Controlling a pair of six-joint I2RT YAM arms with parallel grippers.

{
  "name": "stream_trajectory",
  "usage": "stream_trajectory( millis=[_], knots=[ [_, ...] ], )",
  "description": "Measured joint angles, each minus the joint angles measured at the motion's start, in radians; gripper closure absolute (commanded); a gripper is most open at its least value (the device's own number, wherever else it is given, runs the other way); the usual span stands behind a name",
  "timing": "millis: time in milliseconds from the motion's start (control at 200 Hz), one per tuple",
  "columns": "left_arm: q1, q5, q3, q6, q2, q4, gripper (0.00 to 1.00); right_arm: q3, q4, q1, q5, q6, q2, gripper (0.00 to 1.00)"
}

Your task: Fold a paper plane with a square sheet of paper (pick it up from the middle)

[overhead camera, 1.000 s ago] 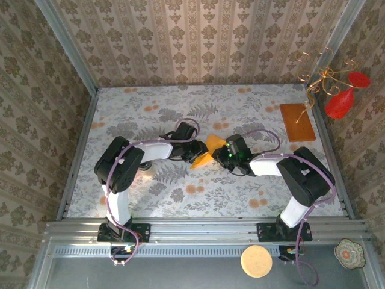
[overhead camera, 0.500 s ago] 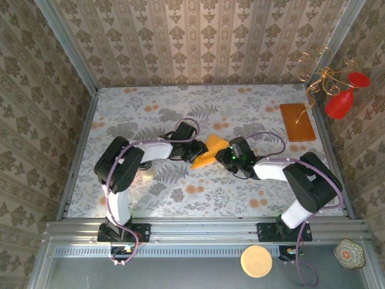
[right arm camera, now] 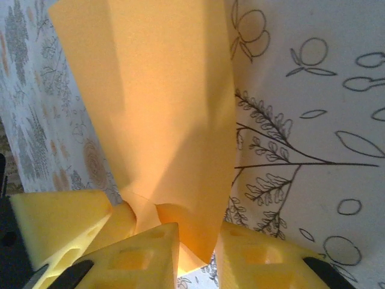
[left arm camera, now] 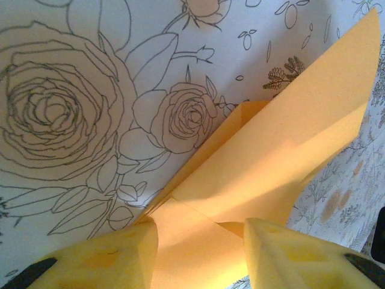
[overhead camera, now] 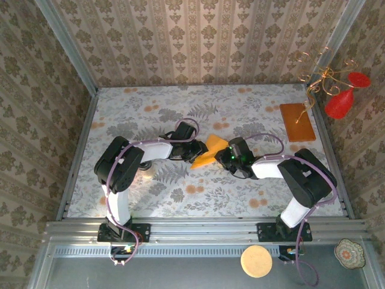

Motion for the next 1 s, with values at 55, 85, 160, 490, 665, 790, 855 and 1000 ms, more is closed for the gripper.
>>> stream_trajectory(
  millis=[55, 85, 160, 490, 665, 790, 855, 1000],
  knots=[
    [0.0, 0.0, 0.0, 0.0, 0.0, 0.0, 0.55, 0.0, 0.013, 0.0, 0.0, 0.001, 0.0, 0.79],
    [0.0, 0.0, 0.0, 0.0, 0.0, 0.001, 0.55, 0.0, 0.019, 0.0, 0.0, 0.003, 0.0, 0.81],
    [0.001, 0.0, 0.0, 0.0, 0.0, 0.001, 0.55, -0.002, 0.03, 0.0, 0.001, 0.006, 0.0, 0.87],
    [0.001, -0.021, -0.027, 0.068, -0.06, -0.032, 0.46, -0.018, -0.018, 0.0, 0.018, 0.015, -0.077, 0.99],
    [-0.005, -0.072, -0.034, 0.281, -0.166, -0.067, 0.42, -0.014, -0.11, -0.011, 0.024, 0.015, -0.14, 0.99],
    [-0.032, -0.112, -0.064, 0.461, -0.251, -0.066, 0.38, -0.002, -0.174, -0.028, 0.023, 0.015, -0.169, 0.99],
    [-0.056, -0.138, -0.082, 0.55, -0.282, -0.065, 0.37, 0.005, -0.196, -0.038, 0.019, 0.016, -0.179, 1.0],
    [-0.126, -0.194, -0.117, 0.745, -0.3, -0.044, 0.37, 0.022, -0.226, -0.053, -0.001, 0.023, -0.184, 1.0]
  ],
)
